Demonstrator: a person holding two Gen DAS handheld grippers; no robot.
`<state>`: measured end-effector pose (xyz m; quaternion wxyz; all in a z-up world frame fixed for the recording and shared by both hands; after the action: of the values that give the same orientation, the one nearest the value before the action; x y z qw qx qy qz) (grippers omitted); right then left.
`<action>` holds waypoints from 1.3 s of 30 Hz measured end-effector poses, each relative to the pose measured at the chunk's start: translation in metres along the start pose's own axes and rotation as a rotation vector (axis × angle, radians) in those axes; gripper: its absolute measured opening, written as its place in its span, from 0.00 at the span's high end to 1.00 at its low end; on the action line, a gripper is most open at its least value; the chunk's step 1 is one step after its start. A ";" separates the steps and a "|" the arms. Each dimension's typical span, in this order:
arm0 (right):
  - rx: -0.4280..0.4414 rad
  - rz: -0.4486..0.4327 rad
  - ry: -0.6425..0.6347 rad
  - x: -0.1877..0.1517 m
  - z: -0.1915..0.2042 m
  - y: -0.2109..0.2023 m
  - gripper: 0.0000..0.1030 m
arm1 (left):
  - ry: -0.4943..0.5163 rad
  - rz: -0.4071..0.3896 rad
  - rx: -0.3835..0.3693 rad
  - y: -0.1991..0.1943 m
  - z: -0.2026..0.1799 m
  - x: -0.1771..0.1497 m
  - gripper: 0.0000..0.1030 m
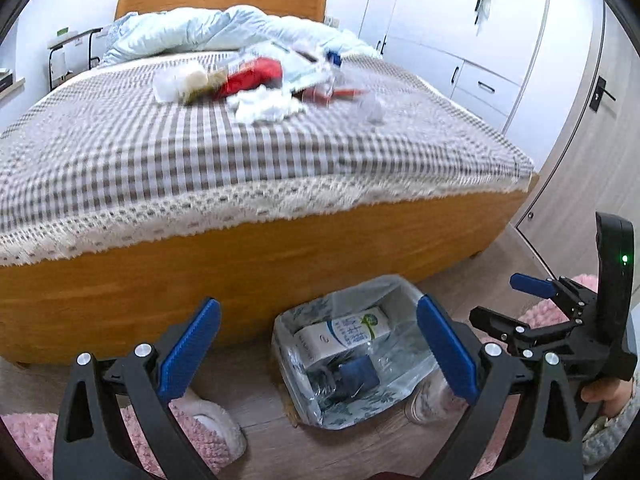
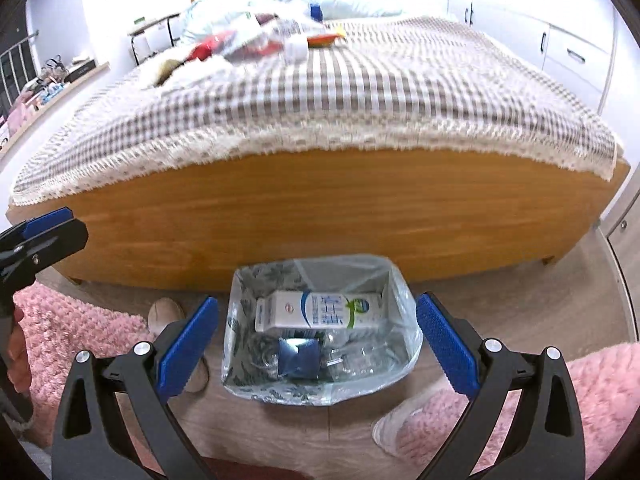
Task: Collect trash
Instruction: 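Raise both open tools out of the bin toward the bed, then grasp the clear cut plastic bottle on the bed with the right tool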
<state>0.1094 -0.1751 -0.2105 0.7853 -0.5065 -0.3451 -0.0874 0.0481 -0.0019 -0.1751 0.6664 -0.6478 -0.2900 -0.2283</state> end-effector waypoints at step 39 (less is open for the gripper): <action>-0.150 -0.320 -0.338 0.124 0.024 -0.023 0.08 | -0.010 -0.310 0.070 -0.025 0.008 0.128 0.07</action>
<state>0.1801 -0.1386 -0.1095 0.6527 -0.5099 -0.5398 -0.1502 0.1240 0.0135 -0.0697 0.6438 -0.5729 -0.3977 -0.3149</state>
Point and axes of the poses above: each gripper's, at about its wrist camera, not at the fingertips, and y roughly the way its jaws point, z to its left, x to its top, the point moved 9 cm from there along y, roughly the way its jaws point, and after that the axes turned 14 degrees about x, right-handed, at the moved point
